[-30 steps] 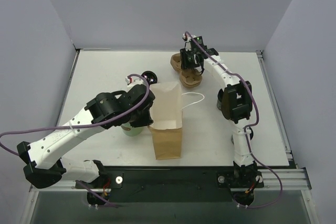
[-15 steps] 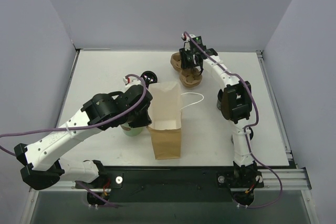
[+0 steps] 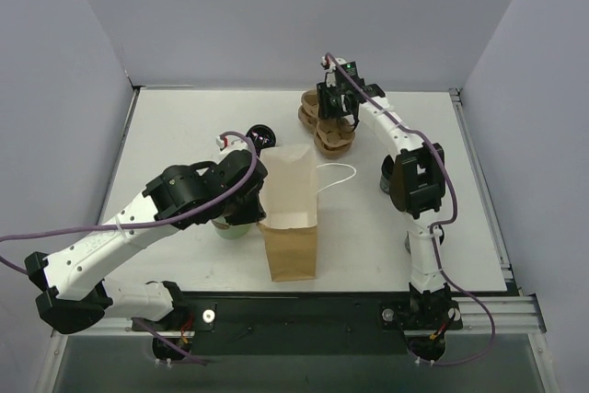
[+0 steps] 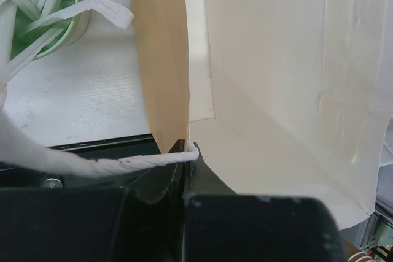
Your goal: Pack the takeout coffee
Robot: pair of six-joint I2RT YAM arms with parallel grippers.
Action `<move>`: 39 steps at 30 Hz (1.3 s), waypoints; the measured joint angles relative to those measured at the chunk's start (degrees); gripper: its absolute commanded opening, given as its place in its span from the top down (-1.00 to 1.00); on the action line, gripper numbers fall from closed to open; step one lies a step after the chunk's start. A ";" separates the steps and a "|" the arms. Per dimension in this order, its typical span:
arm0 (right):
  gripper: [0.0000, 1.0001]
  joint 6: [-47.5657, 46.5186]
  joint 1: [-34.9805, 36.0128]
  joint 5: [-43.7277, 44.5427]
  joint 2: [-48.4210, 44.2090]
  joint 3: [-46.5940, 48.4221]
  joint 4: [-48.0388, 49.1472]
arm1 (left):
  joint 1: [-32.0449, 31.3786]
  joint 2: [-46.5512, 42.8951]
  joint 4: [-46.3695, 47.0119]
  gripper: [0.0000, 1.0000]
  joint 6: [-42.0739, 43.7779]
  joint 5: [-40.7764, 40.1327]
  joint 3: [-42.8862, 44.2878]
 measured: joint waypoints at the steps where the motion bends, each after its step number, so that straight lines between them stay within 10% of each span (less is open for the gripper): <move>1: 0.28 0.28 -0.17 -0.20 -0.48 0.22 -0.44 | 0.00 0.00 0.11 0.97 0.02 -0.02 0.00; 15: 0.36 7.69 -4.85 0.57 -17.88 4.26 -7.21 | 3.02 4.74 8.13 0.97 -1.18 -3.52 0.00; 25: 0.38 16.68 1.84 0.24 -36.87 3.15 -13.16 | 3.56 5.35 18.60 -0.01 -2.71 -3.50 -6.14; 39: 0.43 27.63 24.11 15.98 -45.79 3.23 -21.18 | 7.82 -9.84 19.30 -0.44 2.51 2.54 -8.68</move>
